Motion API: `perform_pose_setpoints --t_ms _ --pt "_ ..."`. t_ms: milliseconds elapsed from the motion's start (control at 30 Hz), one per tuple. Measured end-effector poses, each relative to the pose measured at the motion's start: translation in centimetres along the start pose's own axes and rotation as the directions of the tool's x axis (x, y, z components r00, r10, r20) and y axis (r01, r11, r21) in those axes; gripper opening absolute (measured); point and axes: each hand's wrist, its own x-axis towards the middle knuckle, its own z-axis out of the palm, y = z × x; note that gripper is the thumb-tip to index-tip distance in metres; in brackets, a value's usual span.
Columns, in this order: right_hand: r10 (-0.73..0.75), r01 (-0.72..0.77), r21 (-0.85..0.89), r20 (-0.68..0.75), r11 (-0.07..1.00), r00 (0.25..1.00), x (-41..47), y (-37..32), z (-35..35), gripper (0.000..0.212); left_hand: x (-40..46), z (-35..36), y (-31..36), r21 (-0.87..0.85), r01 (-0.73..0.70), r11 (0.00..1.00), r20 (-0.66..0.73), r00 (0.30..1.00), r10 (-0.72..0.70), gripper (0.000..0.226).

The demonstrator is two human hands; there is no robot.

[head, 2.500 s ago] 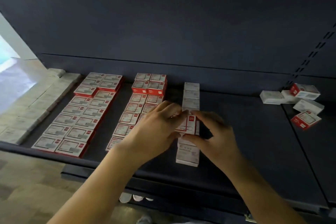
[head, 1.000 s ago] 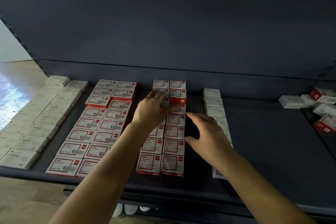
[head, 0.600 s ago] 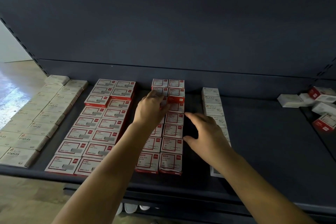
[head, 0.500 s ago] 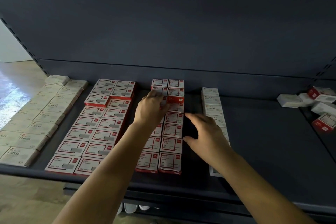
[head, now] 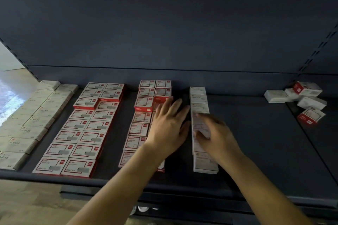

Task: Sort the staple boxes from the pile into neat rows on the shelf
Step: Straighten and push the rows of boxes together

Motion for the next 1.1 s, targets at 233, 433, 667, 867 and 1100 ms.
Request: perform_pose_setpoints --t_ms 233,433,667,867,1100 --pt "0.131 -0.133 -0.037 -0.058 0.990 0.990 -1.5 6.3 -4.0 0.053 1.9 2.4 5.6 -0.026 -0.141 0.990 0.089 0.986 0.143 0.045" --pt "0.124 -0.132 -0.042 -0.144 0.990 0.982 -3.7 11.8 -7.8 0.048 3.3 5.1 11.8 -0.033 -0.145 0.989 0.125 0.981 0.148 0.046" --pt "0.192 -0.204 0.004 -0.351 0.979 0.916 -4.0 19.0 -12.3 0.034 5.8 7.9 17.5 -0.028 -0.165 0.986 0.170 0.971 0.168 0.047" --pt "0.513 -0.502 0.124 -0.326 0.856 0.794 -2.1 24.4 -14.9 0.060 7.7 9.1 19.8 0.047 -0.152 0.987 0.323 0.938 0.129 0.052" --pt "0.568 -0.519 0.234 -0.267 0.822 0.779 -1.6 26.7 -14.8 0.060 7.1 9.2 20.1 0.101 -0.084 0.991 0.390 0.920 0.038 0.051"
